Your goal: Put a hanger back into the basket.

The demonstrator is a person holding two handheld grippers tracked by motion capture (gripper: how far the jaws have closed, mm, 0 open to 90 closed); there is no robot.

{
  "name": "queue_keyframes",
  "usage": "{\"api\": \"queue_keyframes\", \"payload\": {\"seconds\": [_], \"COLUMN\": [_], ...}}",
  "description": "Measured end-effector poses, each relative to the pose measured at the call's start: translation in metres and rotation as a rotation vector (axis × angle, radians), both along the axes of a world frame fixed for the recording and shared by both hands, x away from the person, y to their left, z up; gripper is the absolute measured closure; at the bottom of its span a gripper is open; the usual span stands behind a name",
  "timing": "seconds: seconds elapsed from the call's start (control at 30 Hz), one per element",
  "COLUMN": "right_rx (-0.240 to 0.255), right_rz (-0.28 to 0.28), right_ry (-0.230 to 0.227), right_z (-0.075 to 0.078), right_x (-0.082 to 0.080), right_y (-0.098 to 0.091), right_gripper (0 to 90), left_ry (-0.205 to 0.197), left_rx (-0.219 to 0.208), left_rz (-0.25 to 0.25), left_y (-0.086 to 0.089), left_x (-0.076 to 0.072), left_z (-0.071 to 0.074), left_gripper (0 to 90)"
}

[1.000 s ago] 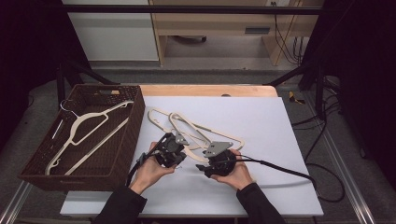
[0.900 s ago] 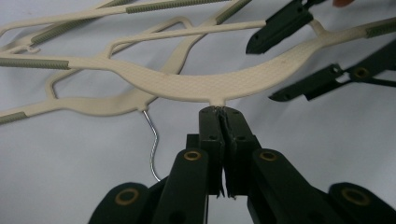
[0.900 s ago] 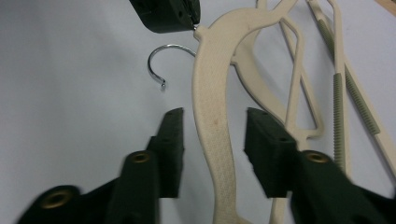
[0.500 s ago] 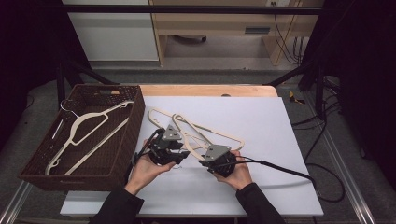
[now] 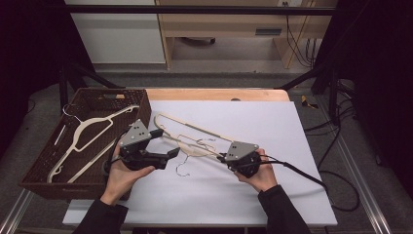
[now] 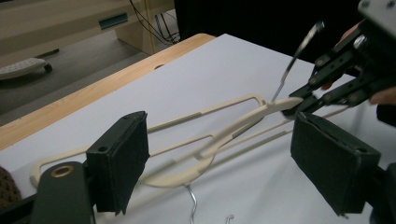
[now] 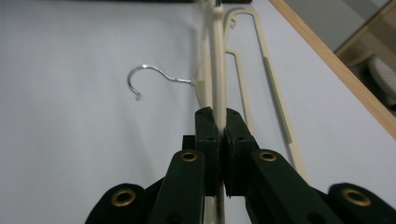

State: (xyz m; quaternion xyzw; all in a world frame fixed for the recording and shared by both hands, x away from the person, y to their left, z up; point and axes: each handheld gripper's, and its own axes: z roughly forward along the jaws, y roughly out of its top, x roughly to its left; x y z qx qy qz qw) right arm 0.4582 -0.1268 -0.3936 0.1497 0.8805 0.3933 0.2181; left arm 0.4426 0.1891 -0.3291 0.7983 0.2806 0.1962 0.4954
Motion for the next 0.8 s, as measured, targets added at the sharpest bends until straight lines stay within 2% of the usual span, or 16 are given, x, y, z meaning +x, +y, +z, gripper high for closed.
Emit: {"api": "queue_keyframes", "payload": {"seconds": [0.03,0.1,0.23,0.37,0.4,0.53,0.6,0.7,0.73,0.77,0.8], "right_rx": [0.0,0.022,0.008,0.035,0.059,0.084,0.094,0.096,0.099,0.099,0.093], "right_rz": [0.0,0.035,0.046,0.11,0.137,0.168,0.194,0.211,0.225,0.225,0.24], "right_ry": [0.0,0.039,0.055,0.092,0.111,0.128,0.152,0.165,0.177,0.177,0.195], "right_z": [0.0,0.006,0.007,0.008,0.009,0.011,0.011,0.01,0.009,0.009,0.007], "right_x": [0.0,-0.001,-0.003,-0.006,-0.009,-0.013,-0.016,-0.018,-0.02,-0.02,-0.022], "right_y": [0.0,-0.003,-0.005,-0.005,-0.006,-0.007,-0.007,-0.007,-0.005,-0.005,-0.004], "right_gripper": [86.7,87.0,87.0,87.1,87.0,87.0,87.0,87.0,87.0,87.0,87.0], "left_ry": [0.0,-0.004,0.003,0.015,0.018,0.032,0.037,0.052,0.052,0.055,0.058], "left_rx": [0.0,0.014,0.041,0.097,0.11,0.157,0.173,0.209,0.219,0.223,0.223], "left_rz": [0.0,-0.015,-0.048,-0.102,-0.117,-0.177,-0.202,-0.24,-0.247,-0.256,-0.265], "left_y": [0.0,0.003,-0.001,-0.013,-0.016,-0.031,-0.036,-0.043,-0.044,-0.045,-0.046], "left_x": [0.0,-0.002,-0.003,-0.004,-0.004,-0.005,-0.006,-0.007,-0.007,-0.007,-0.007], "left_z": [0.0,-0.004,-0.008,-0.016,-0.019,-0.03,-0.034,-0.038,-0.04,-0.041,-0.043], "left_gripper": [18.8,18.7,18.7,19.8,20.9,23.6,29.6,33.9,40.3,40.3,47.7]}}
